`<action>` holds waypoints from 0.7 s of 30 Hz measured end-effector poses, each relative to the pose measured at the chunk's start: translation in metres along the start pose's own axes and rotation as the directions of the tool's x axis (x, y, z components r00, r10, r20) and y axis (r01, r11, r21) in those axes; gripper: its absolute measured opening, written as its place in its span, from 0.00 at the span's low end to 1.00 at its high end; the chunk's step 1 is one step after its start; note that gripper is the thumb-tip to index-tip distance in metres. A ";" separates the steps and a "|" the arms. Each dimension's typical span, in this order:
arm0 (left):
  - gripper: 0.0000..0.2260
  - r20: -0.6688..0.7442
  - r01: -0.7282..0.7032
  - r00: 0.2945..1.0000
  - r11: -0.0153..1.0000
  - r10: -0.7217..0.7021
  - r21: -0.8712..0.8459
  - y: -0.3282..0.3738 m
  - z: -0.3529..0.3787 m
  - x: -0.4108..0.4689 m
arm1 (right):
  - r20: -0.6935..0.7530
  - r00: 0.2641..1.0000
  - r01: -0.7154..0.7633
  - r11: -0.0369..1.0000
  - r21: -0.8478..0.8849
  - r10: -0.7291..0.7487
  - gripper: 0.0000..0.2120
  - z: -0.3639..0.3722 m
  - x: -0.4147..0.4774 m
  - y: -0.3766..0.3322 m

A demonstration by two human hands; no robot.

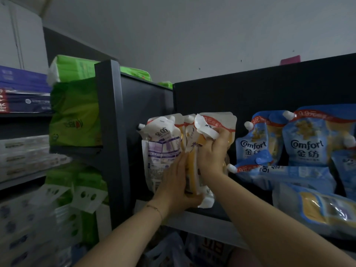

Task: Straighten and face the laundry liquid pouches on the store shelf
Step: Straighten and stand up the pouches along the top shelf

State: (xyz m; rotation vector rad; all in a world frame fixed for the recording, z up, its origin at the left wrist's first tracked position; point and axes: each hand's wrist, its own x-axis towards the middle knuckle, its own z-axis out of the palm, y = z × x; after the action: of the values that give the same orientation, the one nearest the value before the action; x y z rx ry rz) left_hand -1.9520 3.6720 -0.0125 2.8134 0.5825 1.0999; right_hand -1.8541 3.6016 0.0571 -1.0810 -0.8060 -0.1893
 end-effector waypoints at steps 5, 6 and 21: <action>0.47 0.050 0.016 0.998 0.950 -0.033 0.312 -0.016 -0.014 0.001 | 0.205 0.977 0.058 0.998 0.022 -0.061 0.14 -0.005 -0.005 0.001; 0.46 0.047 0.028 0.998 0.940 -0.047 0.339 -0.020 -0.017 0.000 | 0.245 0.966 0.085 0.996 -0.002 -0.082 0.16 -0.006 -0.006 0.003; 0.13 -0.115 -0.525 0.757 0.703 0.644 0.481 0.021 0.009 0.005 | 0.451 0.870 0.363 0.877 -0.316 -0.198 0.08 -0.052 0.008 0.007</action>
State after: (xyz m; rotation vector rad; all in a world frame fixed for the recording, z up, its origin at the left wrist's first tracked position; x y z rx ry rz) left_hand -1.9356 3.6548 -0.0120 3.3716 -0.1534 1.6714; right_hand -1.8193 3.5634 0.0457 -1.4006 -1.3521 -0.4003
